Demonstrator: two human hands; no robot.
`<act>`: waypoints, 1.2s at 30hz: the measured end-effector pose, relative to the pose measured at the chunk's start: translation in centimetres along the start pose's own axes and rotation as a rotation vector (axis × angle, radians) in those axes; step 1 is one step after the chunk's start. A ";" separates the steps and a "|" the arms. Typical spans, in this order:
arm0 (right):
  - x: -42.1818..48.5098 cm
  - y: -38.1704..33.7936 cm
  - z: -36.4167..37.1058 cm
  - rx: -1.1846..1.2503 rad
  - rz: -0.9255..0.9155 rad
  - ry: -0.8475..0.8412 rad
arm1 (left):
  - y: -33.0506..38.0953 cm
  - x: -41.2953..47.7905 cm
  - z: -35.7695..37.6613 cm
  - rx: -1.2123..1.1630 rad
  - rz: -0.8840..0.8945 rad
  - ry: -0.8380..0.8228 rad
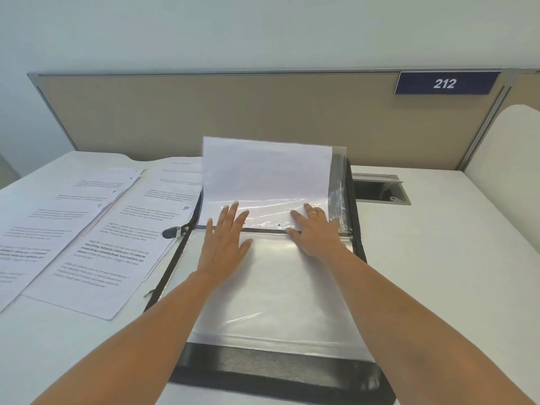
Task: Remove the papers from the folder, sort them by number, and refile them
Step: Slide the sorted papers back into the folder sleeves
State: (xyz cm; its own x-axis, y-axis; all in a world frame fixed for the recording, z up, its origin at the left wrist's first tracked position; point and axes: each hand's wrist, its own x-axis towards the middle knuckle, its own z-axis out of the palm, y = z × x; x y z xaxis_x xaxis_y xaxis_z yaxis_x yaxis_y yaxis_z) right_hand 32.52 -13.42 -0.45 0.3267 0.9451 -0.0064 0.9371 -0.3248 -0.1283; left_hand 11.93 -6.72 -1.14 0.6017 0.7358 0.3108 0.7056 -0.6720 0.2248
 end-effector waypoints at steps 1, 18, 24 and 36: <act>0.1 -0.1 0.0 -0.009 0.003 0.004 | -0.3 -0.3 0.4 -0.012 -0.053 -0.063; -2.3 -2.0 0.7 0.075 0.152 0.032 | -0.5 -2.7 0.2 0.021 -0.174 -0.343; -4.0 -5.4 0.5 0.065 0.065 0.008 | -1.7 -5.3 -1.9 0.076 -0.203 -0.387; -3.7 -15.3 -1.0 0.200 -0.171 -0.168 | -10.5 -9.0 -7.5 0.139 -0.383 -0.343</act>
State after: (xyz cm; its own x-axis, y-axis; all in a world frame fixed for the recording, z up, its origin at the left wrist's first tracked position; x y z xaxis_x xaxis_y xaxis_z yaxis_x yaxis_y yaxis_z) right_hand 17.05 -12.00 2.56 0.1259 0.9835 -0.1300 0.9284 -0.1629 -0.3338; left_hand -3.75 -6.92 0.63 0.3622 0.9273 -0.0948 0.9279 -0.3490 0.1311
